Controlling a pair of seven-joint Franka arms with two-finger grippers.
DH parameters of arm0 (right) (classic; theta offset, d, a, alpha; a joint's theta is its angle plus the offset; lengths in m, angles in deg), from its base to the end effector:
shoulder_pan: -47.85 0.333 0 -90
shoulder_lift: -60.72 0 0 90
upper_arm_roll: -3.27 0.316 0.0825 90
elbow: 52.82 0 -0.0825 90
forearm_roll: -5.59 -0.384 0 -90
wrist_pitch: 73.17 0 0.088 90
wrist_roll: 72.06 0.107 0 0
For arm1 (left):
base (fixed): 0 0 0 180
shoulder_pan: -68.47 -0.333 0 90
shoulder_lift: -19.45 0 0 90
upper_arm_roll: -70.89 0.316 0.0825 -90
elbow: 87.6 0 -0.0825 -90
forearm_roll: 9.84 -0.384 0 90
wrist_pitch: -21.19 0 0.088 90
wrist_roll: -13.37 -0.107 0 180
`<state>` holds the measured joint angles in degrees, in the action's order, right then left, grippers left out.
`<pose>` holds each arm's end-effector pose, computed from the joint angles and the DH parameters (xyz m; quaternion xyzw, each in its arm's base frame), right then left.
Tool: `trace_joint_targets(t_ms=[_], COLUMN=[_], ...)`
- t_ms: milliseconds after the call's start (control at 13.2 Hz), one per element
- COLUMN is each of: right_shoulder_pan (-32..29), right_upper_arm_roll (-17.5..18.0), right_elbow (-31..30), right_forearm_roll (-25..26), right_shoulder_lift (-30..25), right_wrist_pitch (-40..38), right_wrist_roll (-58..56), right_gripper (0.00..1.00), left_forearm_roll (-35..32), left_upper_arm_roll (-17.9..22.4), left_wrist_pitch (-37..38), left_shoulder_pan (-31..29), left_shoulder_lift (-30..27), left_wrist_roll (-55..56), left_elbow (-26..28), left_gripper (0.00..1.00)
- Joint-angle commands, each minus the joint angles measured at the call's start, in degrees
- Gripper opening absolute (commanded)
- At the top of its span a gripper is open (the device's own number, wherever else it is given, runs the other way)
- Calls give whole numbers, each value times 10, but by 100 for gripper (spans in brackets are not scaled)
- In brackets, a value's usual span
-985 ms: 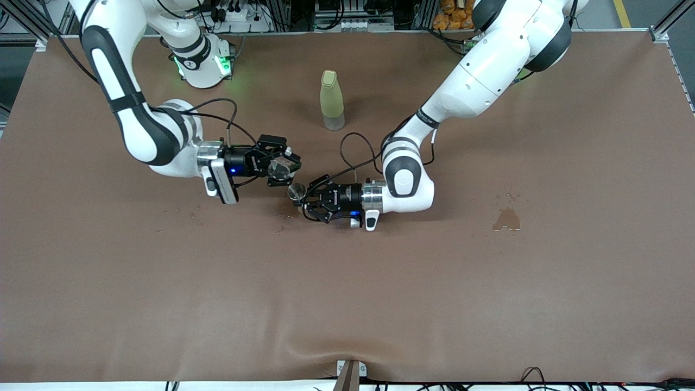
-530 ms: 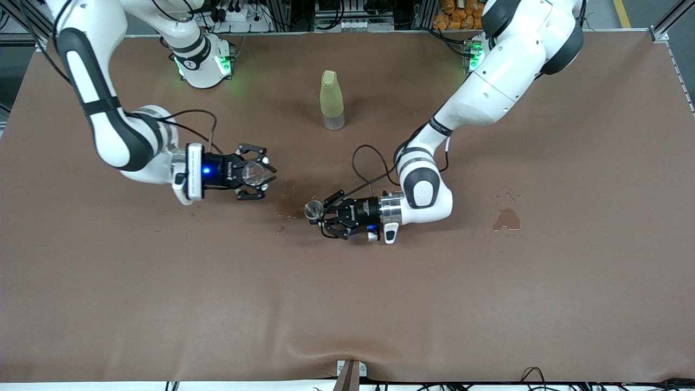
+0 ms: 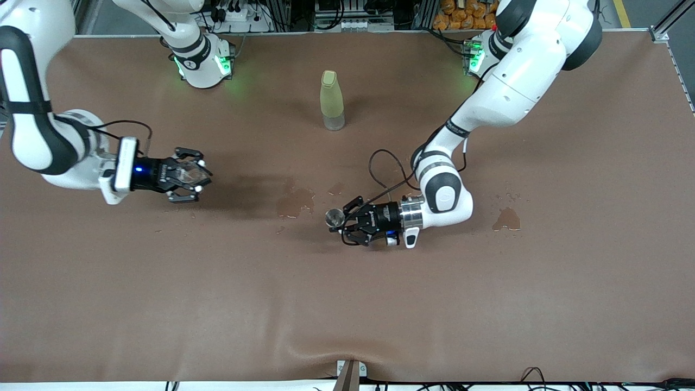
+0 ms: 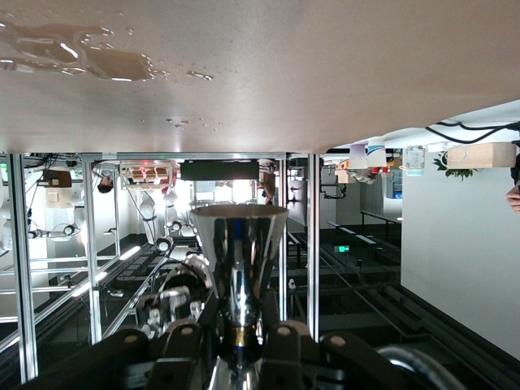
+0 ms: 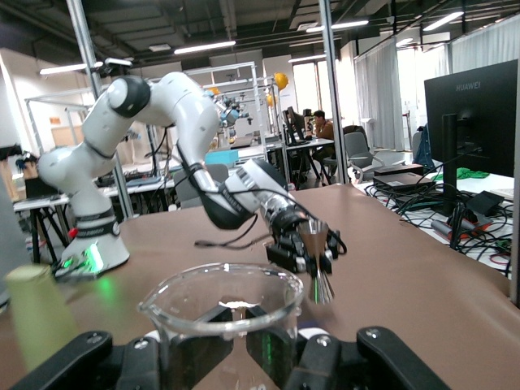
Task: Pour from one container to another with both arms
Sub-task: 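Carry the glass cup away with the right gripper while the left gripper withdraws the jigger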
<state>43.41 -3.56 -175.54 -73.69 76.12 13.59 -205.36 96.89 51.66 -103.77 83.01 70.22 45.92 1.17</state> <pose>0.5317 0.0076 0.3076 -0.5570 -0.4963 -0.4502 0.4907 0.5956 -0.3927 0.1707 0.4848 0.5422 -0.4513 0.5170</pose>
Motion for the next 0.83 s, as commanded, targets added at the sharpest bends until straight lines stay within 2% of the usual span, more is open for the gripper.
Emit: trace_joint_targets(t_ms=[0,379,606,758], right_shoulder_pan=[-16,-68,-86,-90], right_upper_arm_roll=[-27,-28,-28,-28], right_elbow=[12,33,60,68], right_forearm_roll=[46,81,83,86], right_shoulder_lift=[26,111,177,201], right_wrist_pitch=[-36,-55,-58,-57], right_wrist_roll=[-64,-198,-258,-278], right_gripper=[0,0,0,0], left_forearm_roll=[6,-33,-60,-73], left_upper_arm_roll=[-4,-5,-4,-4], left_wrist_pitch=[29,73,91,109], left_shoulder_pan=[-34,-96,-137,-164], left_shoulder_lift=[-54,-103,-136,-147], left_wrist_roll=[-14,-14,-14,-14], left_elbow=[72,145,188,206], left_gripper=[0,0,0,0])
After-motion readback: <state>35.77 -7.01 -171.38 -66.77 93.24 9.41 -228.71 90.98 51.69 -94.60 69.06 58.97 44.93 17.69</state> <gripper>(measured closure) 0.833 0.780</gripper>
